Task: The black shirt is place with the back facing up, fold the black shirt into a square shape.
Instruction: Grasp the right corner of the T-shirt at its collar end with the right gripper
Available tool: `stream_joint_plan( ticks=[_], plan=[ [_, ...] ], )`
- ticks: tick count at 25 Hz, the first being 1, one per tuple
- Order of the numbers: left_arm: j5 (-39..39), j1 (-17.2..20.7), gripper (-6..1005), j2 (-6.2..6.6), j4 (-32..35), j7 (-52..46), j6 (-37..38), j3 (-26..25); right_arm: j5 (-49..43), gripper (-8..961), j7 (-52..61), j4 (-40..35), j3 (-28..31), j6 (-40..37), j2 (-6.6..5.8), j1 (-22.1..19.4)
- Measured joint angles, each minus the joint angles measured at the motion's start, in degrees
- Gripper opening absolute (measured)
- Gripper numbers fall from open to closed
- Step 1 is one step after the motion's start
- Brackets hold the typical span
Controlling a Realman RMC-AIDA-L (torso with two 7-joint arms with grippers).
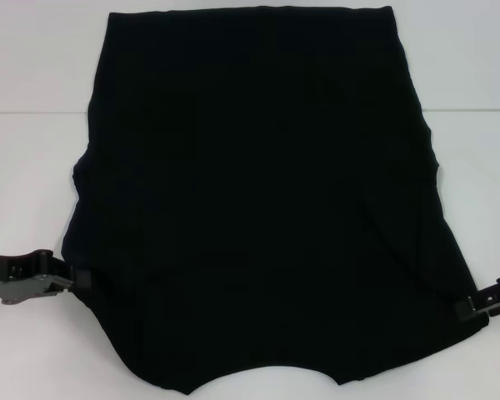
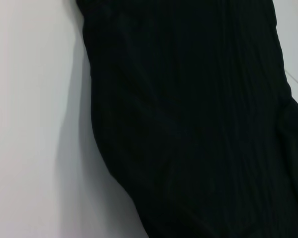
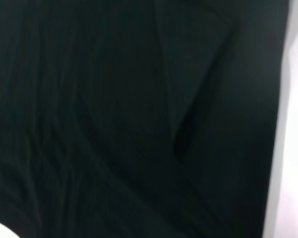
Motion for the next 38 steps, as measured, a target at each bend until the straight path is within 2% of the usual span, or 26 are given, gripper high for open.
stream_joint_plan(
  ticks=[5, 23, 35, 38],
  plan=[
    [0.0, 0.0, 42, 0.0, 0.0, 0.0, 0.0, 0.0, 0.0, 713, 0.1, 0.4, -0.4, 0.7, 0.59, 0.4],
    [0.0, -0.2, 42, -0.22, 0.0, 0.0, -0.5, 0.0, 2.1, 583, 0.6, 2.8, -0.2, 1.3, 2.18, 3.5],
    [-0.1, -0.2, 42, -0.23, -0.6, 0.2, -0.6, 0.0, 1.8, 344, 1.6, 3.1, -0.1, 1.0, 1.58, 2.9],
    [-0.1, -0.3, 42, -0.2, -0.8, 0.3, -0.6, 0.0, 1.7, 220, 1.6, 3.2, -0.1, 1.0, 1.58, 2.9]
  ],
)
